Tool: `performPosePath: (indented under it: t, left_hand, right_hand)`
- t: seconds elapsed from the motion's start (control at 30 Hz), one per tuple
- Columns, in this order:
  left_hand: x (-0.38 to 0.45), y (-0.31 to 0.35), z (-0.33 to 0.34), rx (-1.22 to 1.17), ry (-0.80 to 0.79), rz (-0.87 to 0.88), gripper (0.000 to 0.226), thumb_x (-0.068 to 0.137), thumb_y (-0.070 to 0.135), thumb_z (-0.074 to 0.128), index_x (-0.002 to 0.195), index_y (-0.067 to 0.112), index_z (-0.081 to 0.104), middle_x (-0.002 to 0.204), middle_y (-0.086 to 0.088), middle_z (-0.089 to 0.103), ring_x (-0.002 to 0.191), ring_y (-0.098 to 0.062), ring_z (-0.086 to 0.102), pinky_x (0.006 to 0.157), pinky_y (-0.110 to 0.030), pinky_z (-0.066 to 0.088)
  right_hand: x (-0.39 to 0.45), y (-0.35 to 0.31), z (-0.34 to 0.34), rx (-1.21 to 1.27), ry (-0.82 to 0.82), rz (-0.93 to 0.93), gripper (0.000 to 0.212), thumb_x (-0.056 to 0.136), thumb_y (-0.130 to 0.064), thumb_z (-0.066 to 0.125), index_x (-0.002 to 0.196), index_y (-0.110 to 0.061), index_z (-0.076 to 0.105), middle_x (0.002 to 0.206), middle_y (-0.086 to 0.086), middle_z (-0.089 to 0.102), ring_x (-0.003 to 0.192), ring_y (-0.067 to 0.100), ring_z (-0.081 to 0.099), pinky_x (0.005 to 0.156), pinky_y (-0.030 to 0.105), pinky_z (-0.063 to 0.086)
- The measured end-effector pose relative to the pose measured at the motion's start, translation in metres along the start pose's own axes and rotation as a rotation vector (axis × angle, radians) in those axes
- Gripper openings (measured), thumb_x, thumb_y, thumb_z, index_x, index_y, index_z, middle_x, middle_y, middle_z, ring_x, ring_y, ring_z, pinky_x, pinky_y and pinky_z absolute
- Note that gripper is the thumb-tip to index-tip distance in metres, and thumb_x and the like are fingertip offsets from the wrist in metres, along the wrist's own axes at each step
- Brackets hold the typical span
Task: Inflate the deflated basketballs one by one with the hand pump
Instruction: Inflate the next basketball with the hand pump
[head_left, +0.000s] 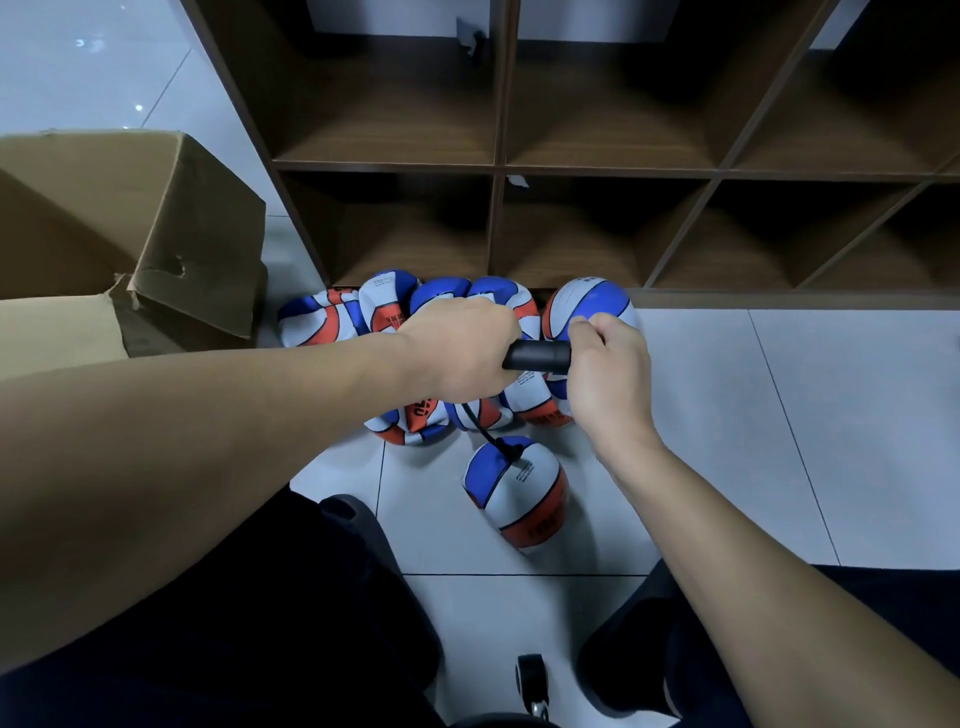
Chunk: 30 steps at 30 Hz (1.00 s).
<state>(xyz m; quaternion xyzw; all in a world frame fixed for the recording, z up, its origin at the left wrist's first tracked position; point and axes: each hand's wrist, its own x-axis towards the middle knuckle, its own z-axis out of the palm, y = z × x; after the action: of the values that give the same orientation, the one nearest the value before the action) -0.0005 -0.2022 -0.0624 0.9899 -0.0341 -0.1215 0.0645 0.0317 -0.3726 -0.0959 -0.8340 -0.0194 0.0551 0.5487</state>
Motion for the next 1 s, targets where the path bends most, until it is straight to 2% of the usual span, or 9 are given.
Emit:
performPosePath:
  t: [0.07,0.13,0.2,0.23,0.33,0.4,0.57,0.77,1.0]
  left_hand:
    - [-0.001,-0.001,0.001,-0.017,0.009,0.011,0.028,0.102,0.041,0.059,0.080,0.023,0.063,0.067,0.002,0.058,0.059,-0.019,0.056,0.053,-0.030,0.037]
    - [-0.003,-0.003,0.004,-0.023,0.006,0.002,0.028,0.101,0.040,0.059,0.078,0.025,0.060,0.066,0.003,0.057,0.058,-0.017,0.055,0.053,-0.031,0.039]
    - [-0.004,-0.010,0.007,-0.019,-0.010,-0.022,0.028,0.100,0.038,0.061,0.074,0.028,0.056,0.068,0.003,0.057,0.059,-0.018,0.056,0.053,-0.031,0.039]
    - [-0.005,-0.015,0.008,-0.019,-0.021,-0.037,0.029,0.100,0.039,0.061,0.074,0.028,0.055,0.069,0.003,0.058,0.061,-0.018,0.057,0.053,-0.031,0.041]
    - [-0.004,-0.027,0.008,-0.010,-0.053,-0.071,0.029,0.099,0.041,0.062,0.074,0.027,0.057,0.070,0.001,0.063,0.062,-0.020,0.062,0.055,-0.035,0.051]
    - [-0.002,-0.029,0.008,0.003,-0.054,-0.076,0.028,0.099,0.041,0.063,0.074,0.028,0.057,0.069,0.001,0.063,0.062,-0.019,0.062,0.055,-0.035,0.050]
    - [-0.001,-0.024,0.009,0.024,-0.045,-0.070,0.024,0.100,0.037,0.064,0.078,0.028,0.058,0.071,0.001,0.063,0.064,-0.018,0.062,0.054,-0.031,0.044]
    - [-0.004,-0.010,0.006,0.028,-0.040,-0.071,0.020,0.096,0.025,0.061,0.077,0.028,0.055,0.070,0.002,0.059,0.059,-0.018,0.055,0.053,-0.030,0.040]
    - [-0.005,-0.002,0.002,0.047,-0.039,-0.066,0.024,0.099,0.025,0.059,0.076,0.027,0.051,0.069,0.002,0.056,0.057,-0.015,0.050,0.050,-0.028,0.034]
  right_hand:
    - [0.004,0.001,-0.008,-0.026,-0.014,0.007,0.043,0.101,-0.014,0.052,0.064,-0.018,0.030,0.048,-0.012,0.029,0.051,0.011,0.029,0.050,0.028,0.029]
    - [0.011,0.008,-0.022,-0.001,-0.016,0.045,0.042,0.098,-0.017,0.054,0.064,-0.020,0.029,0.052,-0.012,0.028,0.052,0.016,0.030,0.049,0.029,0.028]
    - [0.017,0.017,-0.038,0.045,-0.009,0.103,0.035,0.090,-0.026,0.055,0.066,-0.018,0.031,0.063,0.003,0.027,0.061,0.023,0.027,0.056,0.041,0.024]
    - [0.020,0.022,-0.046,0.077,-0.008,0.136,0.033,0.088,-0.028,0.054,0.067,-0.018,0.031,0.066,0.005,0.025,0.062,0.024,0.025,0.056,0.042,0.023]
    - [0.022,0.023,-0.064,0.157,0.007,0.191,0.042,0.096,-0.018,0.053,0.060,-0.022,0.031,0.059,-0.001,0.023,0.050,0.020,0.020,0.050,0.033,0.017]
    - [0.021,0.023,-0.066,0.172,0.014,0.194,0.048,0.098,-0.014,0.052,0.056,-0.025,0.031,0.057,-0.004,0.022,0.048,0.019,0.019,0.048,0.029,0.017]
    - [0.015,0.022,-0.043,0.112,0.083,0.159,0.033,0.088,-0.023,0.051,0.066,-0.020,0.026,0.070,0.011,0.023,0.068,0.033,0.022,0.054,0.051,0.023]
    - [0.004,0.016,-0.016,0.100,0.046,0.111,0.035,0.092,-0.020,0.049,0.066,-0.022,0.025,0.067,0.005,0.025,0.066,0.025,0.025,0.060,0.042,0.022]
    - [0.001,0.016,0.004,0.130,0.015,0.121,0.040,0.097,-0.017,0.050,0.066,-0.022,0.024,0.061,-0.005,0.023,0.064,0.023,0.022,0.059,0.038,0.021]
